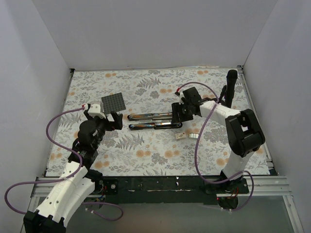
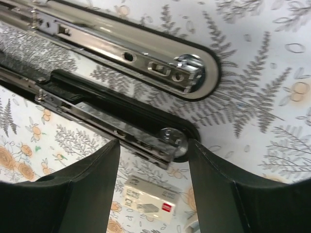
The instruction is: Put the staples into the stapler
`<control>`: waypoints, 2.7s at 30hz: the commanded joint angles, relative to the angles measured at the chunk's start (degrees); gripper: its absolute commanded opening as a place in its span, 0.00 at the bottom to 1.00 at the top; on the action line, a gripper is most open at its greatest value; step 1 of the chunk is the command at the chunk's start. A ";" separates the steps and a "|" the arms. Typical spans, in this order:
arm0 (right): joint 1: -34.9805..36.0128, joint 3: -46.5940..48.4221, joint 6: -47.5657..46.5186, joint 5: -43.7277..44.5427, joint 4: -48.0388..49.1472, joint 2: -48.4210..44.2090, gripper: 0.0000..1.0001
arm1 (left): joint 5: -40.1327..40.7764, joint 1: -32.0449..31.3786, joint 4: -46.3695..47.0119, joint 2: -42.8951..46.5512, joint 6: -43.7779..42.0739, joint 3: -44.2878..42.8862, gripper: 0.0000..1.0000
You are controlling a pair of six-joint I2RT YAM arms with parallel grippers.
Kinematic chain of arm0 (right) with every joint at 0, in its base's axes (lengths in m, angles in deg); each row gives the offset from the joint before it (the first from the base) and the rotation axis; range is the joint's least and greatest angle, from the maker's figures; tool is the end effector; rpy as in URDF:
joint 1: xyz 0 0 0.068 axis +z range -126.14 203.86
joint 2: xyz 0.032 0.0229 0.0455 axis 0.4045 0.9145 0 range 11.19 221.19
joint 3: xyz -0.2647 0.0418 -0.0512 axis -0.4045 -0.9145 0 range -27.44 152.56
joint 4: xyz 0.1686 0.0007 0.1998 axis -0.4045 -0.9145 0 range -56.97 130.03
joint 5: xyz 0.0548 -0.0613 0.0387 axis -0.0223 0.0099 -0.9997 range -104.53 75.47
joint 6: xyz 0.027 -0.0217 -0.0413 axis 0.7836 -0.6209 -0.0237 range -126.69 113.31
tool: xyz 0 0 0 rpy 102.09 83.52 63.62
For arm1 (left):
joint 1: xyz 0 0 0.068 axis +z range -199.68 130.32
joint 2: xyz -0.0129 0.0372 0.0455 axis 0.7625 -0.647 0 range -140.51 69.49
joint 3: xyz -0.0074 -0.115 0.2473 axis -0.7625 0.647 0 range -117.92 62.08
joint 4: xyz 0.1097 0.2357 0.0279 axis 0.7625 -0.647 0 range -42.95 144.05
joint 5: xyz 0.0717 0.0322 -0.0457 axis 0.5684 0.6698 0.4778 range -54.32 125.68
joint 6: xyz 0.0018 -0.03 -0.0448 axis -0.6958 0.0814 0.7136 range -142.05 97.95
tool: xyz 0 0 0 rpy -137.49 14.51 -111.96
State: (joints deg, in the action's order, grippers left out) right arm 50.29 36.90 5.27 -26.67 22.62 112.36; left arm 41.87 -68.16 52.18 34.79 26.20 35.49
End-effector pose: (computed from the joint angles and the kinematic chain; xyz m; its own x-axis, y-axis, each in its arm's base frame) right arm 0.3251 0.1700 0.1855 -0.8238 -0.1833 -0.5364 -0.3828 0.8778 0.2880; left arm 0.1548 -0.0475 0.2697 -0.2693 -0.6920 -0.6698 0.0201 0.6913 -0.7222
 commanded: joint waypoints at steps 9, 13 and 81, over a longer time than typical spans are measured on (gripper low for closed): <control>8.28 -8.96 5.79 -1.13 1.59 -8.61 0.64 | -2.15 0.11 0.46 0.42 0.71 -0.04 0.98; 8.19 -8.27 3.60 0.70 -1.48 -12.04 0.65 | -2.68 0.02 0.46 0.16 0.97 -0.04 0.98; 27.43 5.10 -3.99 14.07 -5.53 1.41 0.01 | -4.61 -0.07 0.11 -1.43 0.62 -0.31 0.98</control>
State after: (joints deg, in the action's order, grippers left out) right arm 73.22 42.91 -12.15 -14.21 16.56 116.51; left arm 37.15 -68.18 52.36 32.69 27.01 35.49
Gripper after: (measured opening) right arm 0.260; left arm 0.982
